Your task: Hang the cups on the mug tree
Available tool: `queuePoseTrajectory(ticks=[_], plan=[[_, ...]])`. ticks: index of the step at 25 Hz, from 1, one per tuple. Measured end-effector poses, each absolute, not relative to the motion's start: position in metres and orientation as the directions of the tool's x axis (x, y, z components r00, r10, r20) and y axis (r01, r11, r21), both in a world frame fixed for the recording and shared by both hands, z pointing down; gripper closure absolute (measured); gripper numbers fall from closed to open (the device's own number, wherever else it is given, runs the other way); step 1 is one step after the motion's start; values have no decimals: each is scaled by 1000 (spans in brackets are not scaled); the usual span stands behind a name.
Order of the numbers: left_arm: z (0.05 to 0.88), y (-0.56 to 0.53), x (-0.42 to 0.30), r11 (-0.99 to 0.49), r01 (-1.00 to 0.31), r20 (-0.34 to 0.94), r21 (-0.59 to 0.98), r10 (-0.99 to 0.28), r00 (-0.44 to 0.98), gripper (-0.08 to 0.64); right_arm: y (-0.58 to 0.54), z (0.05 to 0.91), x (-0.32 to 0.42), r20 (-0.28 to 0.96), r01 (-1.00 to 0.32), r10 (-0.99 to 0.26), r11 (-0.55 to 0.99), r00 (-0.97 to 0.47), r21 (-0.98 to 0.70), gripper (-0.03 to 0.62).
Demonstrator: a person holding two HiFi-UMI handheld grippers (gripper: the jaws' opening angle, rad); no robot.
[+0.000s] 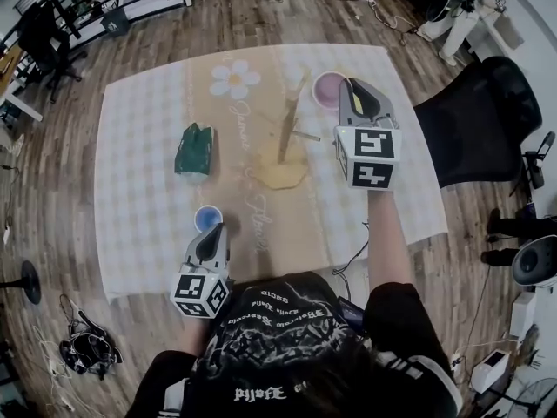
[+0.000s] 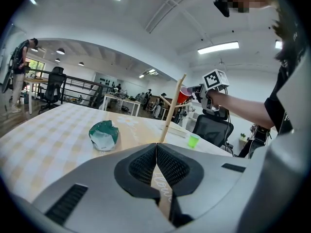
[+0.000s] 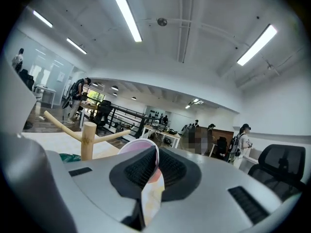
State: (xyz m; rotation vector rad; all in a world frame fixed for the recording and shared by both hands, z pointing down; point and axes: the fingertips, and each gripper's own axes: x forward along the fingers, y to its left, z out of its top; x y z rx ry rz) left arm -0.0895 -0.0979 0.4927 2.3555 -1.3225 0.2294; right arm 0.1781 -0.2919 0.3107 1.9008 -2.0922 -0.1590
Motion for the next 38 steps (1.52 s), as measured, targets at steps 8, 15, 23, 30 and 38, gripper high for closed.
queuePoseTrajectory(ticks=[8, 15, 23, 30, 38], plan=[[495, -100, -97, -431, -854, 350, 291, -783, 514, 538, -305, 299, 154, 127, -918, -987, 141, -100, 371, 565], [498, -101, -100, -415, -860, 353, 296, -789, 502, 538, -304, 294, 142, 104, -889, -986, 160, -128, 429, 565], [498, -98, -101, -413, -861, 355, 297, -789, 501, 538, -297, 291, 132, 69, -840, -988, 152, -136, 521, 565], [499, -97, -105, -405, -862, 354, 307, -792, 498, 538, -291, 290, 125, 43, -796, -992, 123, -121, 592, 563], [500, -97, -105, -403, -857, 351, 322, -790, 503, 538, -280, 290, 112, 4, -706, -990, 105, -143, 701, 563]])
